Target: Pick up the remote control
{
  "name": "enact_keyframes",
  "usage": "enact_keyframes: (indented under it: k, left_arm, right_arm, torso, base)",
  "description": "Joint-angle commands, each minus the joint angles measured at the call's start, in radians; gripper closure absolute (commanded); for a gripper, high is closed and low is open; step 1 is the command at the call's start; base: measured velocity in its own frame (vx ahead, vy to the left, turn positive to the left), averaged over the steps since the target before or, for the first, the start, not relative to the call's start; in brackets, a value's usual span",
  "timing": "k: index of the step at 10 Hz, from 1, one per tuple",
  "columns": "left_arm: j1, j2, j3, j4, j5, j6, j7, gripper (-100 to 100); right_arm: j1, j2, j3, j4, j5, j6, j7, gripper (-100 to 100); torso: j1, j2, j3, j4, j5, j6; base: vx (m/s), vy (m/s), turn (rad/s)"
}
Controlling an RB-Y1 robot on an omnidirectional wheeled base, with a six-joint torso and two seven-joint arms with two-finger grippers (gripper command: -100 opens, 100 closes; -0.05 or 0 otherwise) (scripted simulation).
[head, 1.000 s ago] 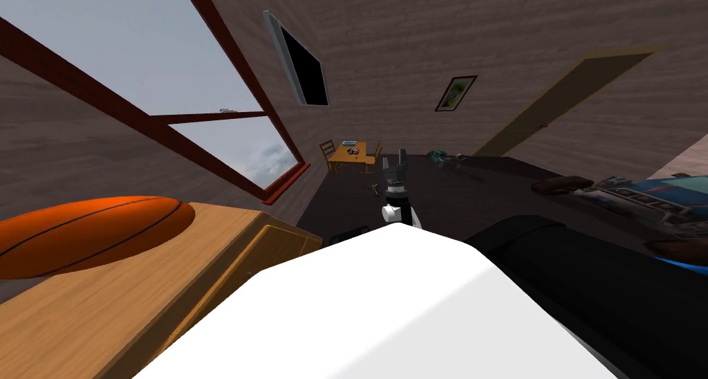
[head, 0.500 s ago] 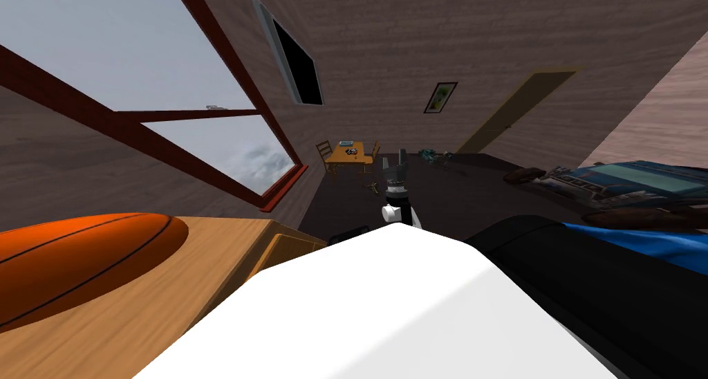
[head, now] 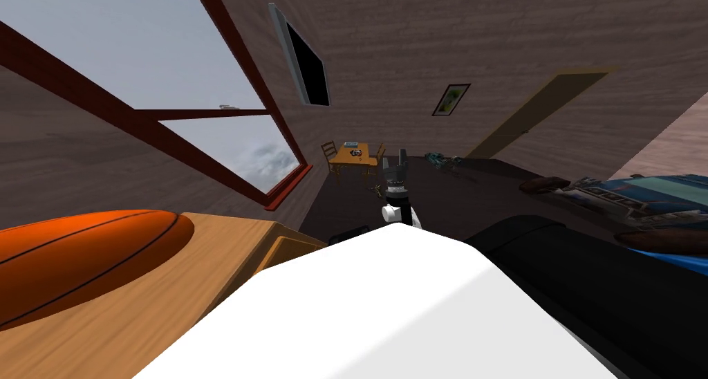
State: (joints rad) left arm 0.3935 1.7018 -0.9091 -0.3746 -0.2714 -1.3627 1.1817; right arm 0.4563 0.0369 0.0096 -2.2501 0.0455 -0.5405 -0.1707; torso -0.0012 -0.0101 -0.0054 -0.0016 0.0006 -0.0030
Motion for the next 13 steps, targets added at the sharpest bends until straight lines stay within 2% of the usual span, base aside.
enact_keyframes:
  k: [1, 2, 6, 7, 8, 9, 10, 11, 12, 13]
  left_arm:
    - [0.000, 0.000, 0.000, 0.000, 0.000, 0.000, 0.000, -100]
    - [-0.003, -0.003, 0.000, 0.004, -0.004, -0.002, -0.004, 100]
    - [-0.003, -0.003, 0.000, 0.003, -0.003, -0.002, -0.003, 100]
    - [-0.003, -0.003, 0.000, 0.003, -0.003, -0.002, -0.003, 0]
    - [0.015, 0.028, -0.004, -0.018, 0.018, -0.011, 0.031, 100]
    - [0.015, 0.028, -0.004, -0.018, 0.018, -0.011, 0.031, 100]
    - [0.013, 0.043, -0.009, -0.020, 0.021, -0.022, 0.054, 100]
    - [0.013, 0.043, -0.009, -0.020, 0.021, -0.022, 0.054, 100]
    - [0.030, 0.051, -0.005, -0.043, 0.036, -0.003, 0.051, 100]
    - [0.026, 0.050, -0.006, -0.038, 0.032, -0.008, 0.052, 0]
  right_arm:
    - [0.000, 0.000, 0.000, 0.000, 0.000, 0.000, 0.000, 0]
    - [0.000, 0.000, 0.000, 0.000, 0.000, 0.000, 0.000, 0]
    - [0.000, 0.000, 0.000, 0.000, 0.000, 0.000, 0.000, 0]
    - [0.000, 0.000, 0.000, 0.000, 0.000, 0.000, 0.000, 0]
    - [0.000, 0.000, 0.000, 0.000, 0.000, 0.000, 0.000, 0]
    - [-0.001, 0.000, 0.000, 0.000, 0.000, 0.000, 0.000, 0]
    - [-0.001, 0.000, 0.000, 0.000, 0.000, 0.000, 0.000, 0]
    - [-0.001, 0.000, 0.000, 0.000, 0.000, 0.000, 0.000, 0]
    - [0.000, 0.000, 0.000, 0.000, 0.000, 0.000, 0.000, 0]
    - [0.000, 0.000, 0.000, 0.000, 0.000, 0.000, 0.000, 0]
  torso:
    - [0.000, 0.000, 0.000, 0.000, 0.000, 0.000]
    - [0.000, 0.003, 0.001, 0.000, 0.000, 0.001]
    - [0.001, 0.007, 0.004, 0.002, 0.000, 0.000]
    - [0.001, 0.007, 0.004, 0.002, 0.000, 0.000]
    - [0.001, 0.007, 0.004, 0.002, 0.000, 0.000]
    - [0.001, 0.011, 0.006, 0.002, -0.001, 0.003]
    - [0.000, 0.014, 0.008, 0.003, -0.001, 0.001]
    - [0.001, 0.014, 0.008, 0.003, -0.001, 0.001]
    - [0.001, 0.013, 0.007, 0.003, -0.001, 0.000]
    - [0.001, 0.010, 0.006, 0.003, -0.001, -0.001]
  base:
    - [0.052, -0.008, 0.029]
    - [0.009, -0.002, -0.006]
    - [0.000, 0.000, 0.000]
    - [0.000, 0.000, 0.000]
    - [-0.107, -0.004, -0.196]
    - [-0.143, 0.010, -0.163]
    - [-0.112, 0.018, -0.120]
    - [-0.066, 0.010, -0.051]
    - [-0.021, 0.002, -0.003]
    - [-0.005, 0.001, 0.003]
